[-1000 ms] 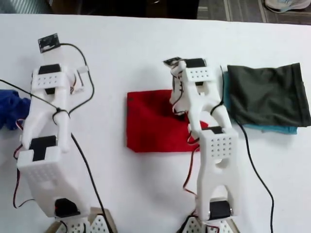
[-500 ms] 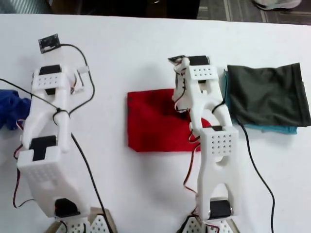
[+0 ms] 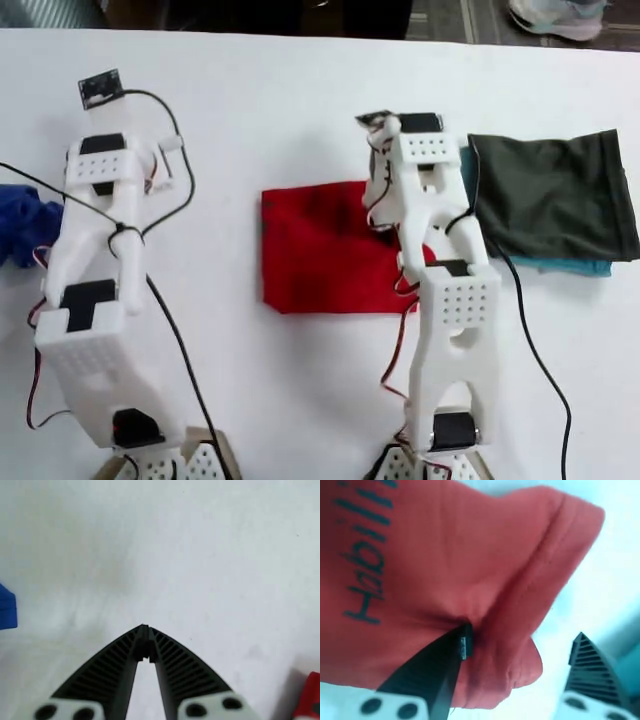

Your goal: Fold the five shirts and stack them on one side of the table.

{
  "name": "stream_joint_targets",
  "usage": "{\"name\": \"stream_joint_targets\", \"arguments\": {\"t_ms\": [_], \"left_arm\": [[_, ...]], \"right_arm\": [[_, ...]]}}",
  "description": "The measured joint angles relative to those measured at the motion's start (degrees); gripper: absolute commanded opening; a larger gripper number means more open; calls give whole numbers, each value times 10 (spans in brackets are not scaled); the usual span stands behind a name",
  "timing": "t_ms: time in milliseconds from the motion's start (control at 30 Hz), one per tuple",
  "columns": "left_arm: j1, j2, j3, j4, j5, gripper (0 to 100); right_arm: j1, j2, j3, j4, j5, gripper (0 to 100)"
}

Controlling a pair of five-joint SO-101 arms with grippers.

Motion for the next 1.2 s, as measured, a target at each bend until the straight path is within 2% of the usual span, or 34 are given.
{"name": "stream_joint_targets", "arguments": {"t_ms": [300,467,633,700,800,1033,1200], "left_arm": [[1,0,0,0,0,27],[1,0,0,0,0,27],[0,0,0,0,0,27],[1,0,0,0,0,27],[1,0,0,0,0,27],[1,0,0,0,0,27],[1,0,0,0,0,27]], "right_arm": [[-4,-18,84,-80,12,307],[-38,8,74,-74,12,211],[-53,36,24,-39,11,188],[-55,47,4,-26,11,152],[-55,61,-16,-16,11,20],[-40,62,-21,-11,12,22],[-14,-1,-11,-12,33,22]]}}
